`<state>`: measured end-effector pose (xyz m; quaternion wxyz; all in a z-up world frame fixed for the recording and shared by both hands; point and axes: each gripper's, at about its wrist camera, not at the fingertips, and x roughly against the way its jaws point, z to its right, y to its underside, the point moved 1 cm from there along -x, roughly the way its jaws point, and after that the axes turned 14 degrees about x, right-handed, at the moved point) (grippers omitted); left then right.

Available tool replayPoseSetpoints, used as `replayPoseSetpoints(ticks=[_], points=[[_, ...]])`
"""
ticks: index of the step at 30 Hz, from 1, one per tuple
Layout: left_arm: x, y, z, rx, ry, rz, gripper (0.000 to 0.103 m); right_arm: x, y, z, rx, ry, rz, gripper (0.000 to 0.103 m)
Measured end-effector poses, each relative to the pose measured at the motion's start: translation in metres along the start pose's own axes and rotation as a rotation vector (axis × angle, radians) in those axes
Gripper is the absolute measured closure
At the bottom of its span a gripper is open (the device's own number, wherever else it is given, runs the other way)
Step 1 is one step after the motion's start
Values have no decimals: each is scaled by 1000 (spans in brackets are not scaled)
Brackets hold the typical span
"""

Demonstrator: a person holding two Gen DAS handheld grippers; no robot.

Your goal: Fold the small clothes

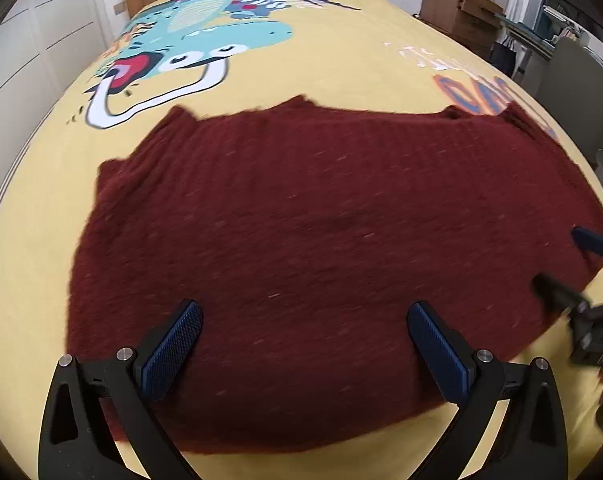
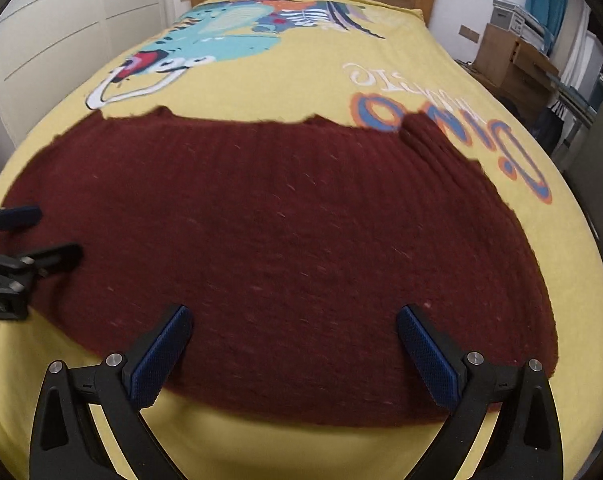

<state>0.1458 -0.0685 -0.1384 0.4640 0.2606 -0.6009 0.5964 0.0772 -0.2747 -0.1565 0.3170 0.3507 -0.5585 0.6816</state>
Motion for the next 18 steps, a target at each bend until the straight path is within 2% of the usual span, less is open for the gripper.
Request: replayPoseSetpoints(ticks=[10,14,18], points=[[10,3,-34,30,-1,17,1,3,21,62,-120,31,-12,0],[5,8,-37,61,-6,0,1,-1,29,68,-149,12,-20,0],[4,10,-37,75,-8,18,1,-7,40,63,-138,15,-8,0]])
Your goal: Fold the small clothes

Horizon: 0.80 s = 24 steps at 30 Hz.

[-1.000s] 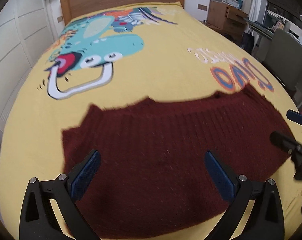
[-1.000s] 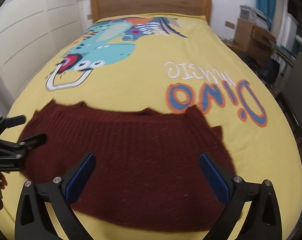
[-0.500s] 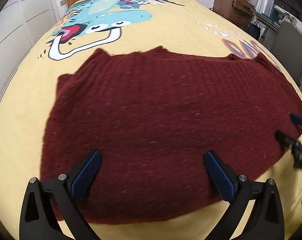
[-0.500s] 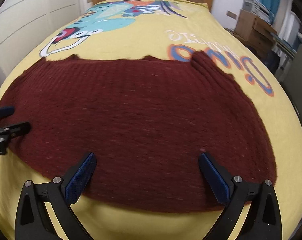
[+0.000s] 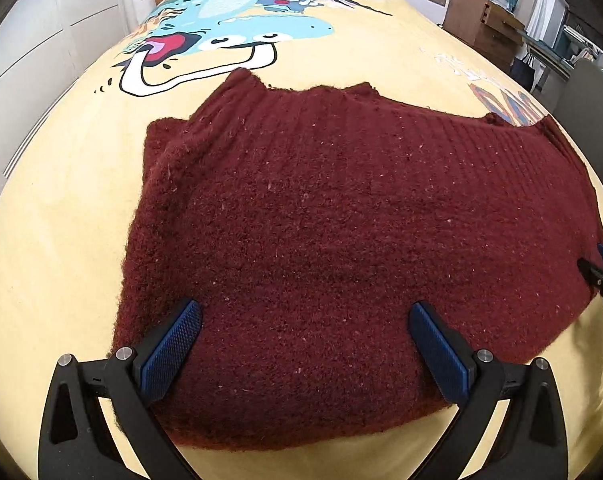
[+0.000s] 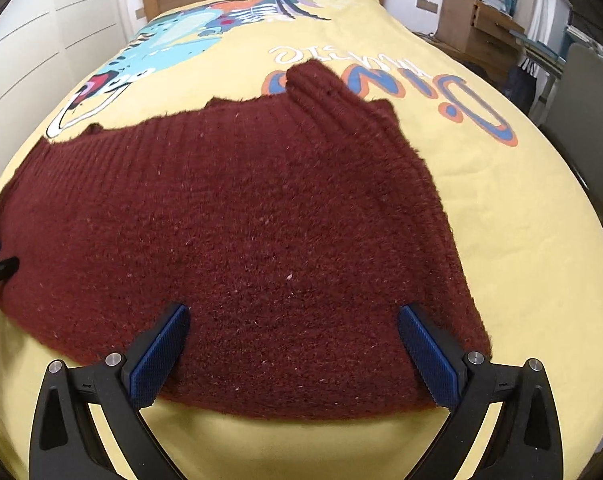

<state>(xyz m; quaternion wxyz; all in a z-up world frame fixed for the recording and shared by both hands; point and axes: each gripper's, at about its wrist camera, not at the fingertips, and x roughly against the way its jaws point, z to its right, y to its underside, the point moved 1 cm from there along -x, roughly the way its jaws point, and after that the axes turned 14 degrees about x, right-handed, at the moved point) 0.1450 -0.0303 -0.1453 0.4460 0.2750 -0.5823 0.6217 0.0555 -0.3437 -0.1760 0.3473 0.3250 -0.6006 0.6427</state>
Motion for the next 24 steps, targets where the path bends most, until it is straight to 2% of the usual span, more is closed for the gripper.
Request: replayPoseSetpoints(ticks=[6,9,13,19,24], points=[[3,-1,0,3,-10,9,1,-2,7,0,-18,5,31,0],[8,-8,2,2,-15,-46,1,2,2,-1,-21,15,20,0],[22,-18,-2,17,16,-96,1,16,-9,-1,-30,15,-6,0],[56,-41,-32,89,49,-81,1,51,-15,-14,17,18,-6,0],[52,-48,-64,180,49,-107,1,69,-6,-21,4,5,-15,0]])
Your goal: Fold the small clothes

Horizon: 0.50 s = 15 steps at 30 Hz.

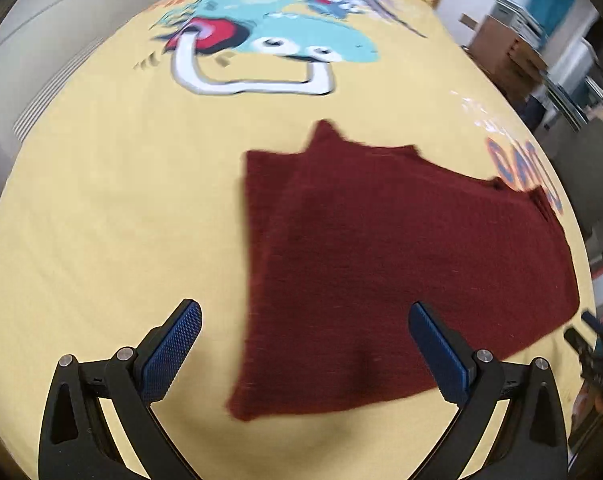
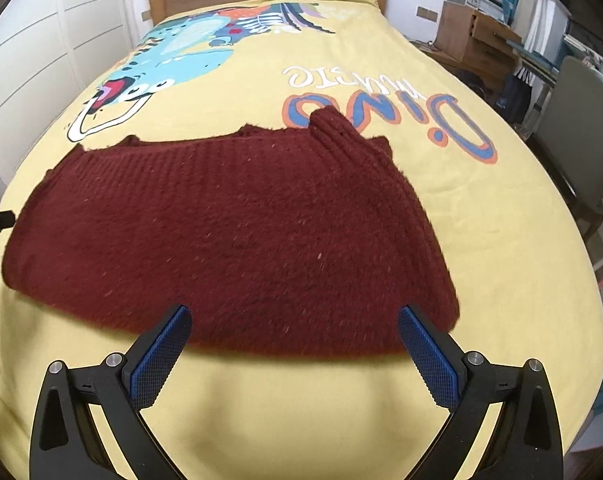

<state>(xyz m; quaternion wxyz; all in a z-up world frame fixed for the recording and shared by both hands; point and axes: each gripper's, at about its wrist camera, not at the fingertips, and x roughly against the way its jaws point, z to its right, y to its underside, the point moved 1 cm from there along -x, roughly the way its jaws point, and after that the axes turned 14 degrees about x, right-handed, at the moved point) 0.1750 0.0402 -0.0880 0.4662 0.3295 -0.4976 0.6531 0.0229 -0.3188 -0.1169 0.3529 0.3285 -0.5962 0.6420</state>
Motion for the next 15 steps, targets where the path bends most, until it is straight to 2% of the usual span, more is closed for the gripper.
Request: replayPoseSetpoints(ticks=[4,9,15], points=[[-19,2,-19,75,28,-70,1,2,14,-6,-6,0,-31,0],[-48,10,-29,116,48,-156,1,-8,33,-10,-17,-9,-87,0],[-56,19,-26,124,79,-147,2,-9,44,-7,-30,-8,-118,0]])
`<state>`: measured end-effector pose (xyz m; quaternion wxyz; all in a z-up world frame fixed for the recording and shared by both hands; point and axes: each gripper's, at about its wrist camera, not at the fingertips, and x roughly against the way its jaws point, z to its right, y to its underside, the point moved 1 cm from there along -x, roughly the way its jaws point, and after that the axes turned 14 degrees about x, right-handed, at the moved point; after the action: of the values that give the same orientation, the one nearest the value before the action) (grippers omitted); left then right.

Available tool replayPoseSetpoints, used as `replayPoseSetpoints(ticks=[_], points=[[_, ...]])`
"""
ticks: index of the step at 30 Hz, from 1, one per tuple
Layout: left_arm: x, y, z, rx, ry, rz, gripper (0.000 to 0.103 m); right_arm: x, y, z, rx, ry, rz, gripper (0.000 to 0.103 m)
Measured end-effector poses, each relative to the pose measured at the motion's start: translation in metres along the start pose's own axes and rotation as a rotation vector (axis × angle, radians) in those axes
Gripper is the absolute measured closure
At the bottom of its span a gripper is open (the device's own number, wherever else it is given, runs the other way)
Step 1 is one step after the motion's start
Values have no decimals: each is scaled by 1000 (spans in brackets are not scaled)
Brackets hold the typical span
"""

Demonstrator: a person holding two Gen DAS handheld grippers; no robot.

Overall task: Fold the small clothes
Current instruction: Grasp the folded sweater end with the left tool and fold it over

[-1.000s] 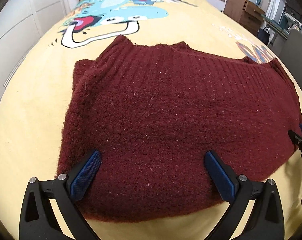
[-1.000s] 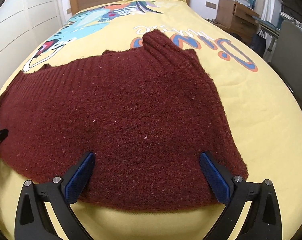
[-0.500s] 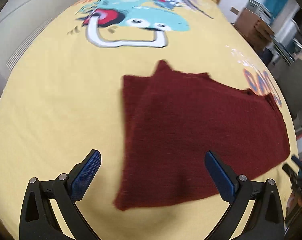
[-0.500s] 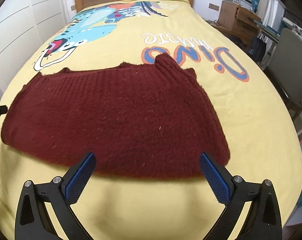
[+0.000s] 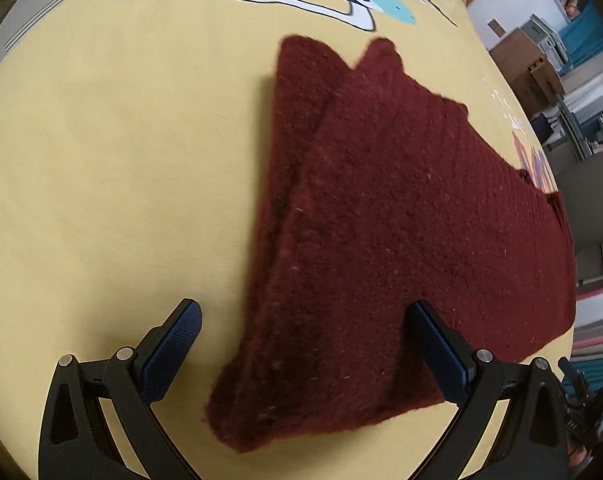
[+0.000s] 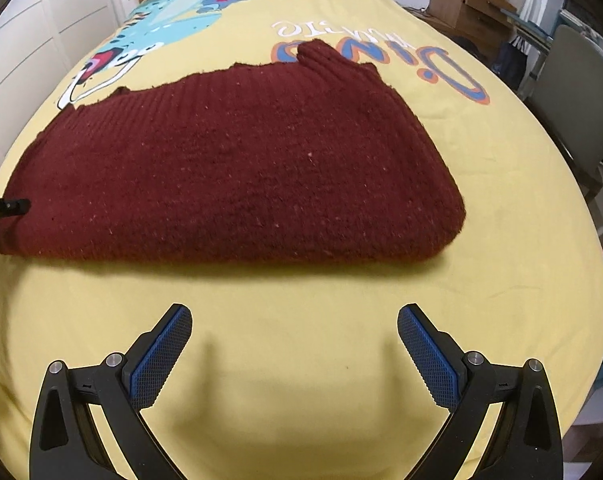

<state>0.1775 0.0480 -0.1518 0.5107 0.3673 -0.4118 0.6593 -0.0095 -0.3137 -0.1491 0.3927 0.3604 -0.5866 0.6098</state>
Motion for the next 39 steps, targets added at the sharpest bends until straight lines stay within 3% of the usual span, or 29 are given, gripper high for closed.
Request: replayPoseSetpoints(ticks=[2,7,9,10,15,23,32,39], points=[[-4,3,8,-33,10,-15,4,1,2,2,0,5,-4,0],[-3,5,19,-44,44,-53,41,5,5,9,-12,9,-4,0],[-1,2,19,-20,81,-78,64,7,6,11,-14,12,-3,0],[3,1,19,-3,105,-87,67,7,6,12,-14,12,-2,0],[20,-8,32,-32,92,-79,73,12,5,16,-15,17,7,0],[63,-13,69,-52,169,-66,75,14,0,28,-25,23,1,0],[94,-4,167,-202,198,-59,77,23,-6,57,-75,13,19,0],[63,21,266,-305,206,-87,78,37,-4,91,-112,26,50,0]])
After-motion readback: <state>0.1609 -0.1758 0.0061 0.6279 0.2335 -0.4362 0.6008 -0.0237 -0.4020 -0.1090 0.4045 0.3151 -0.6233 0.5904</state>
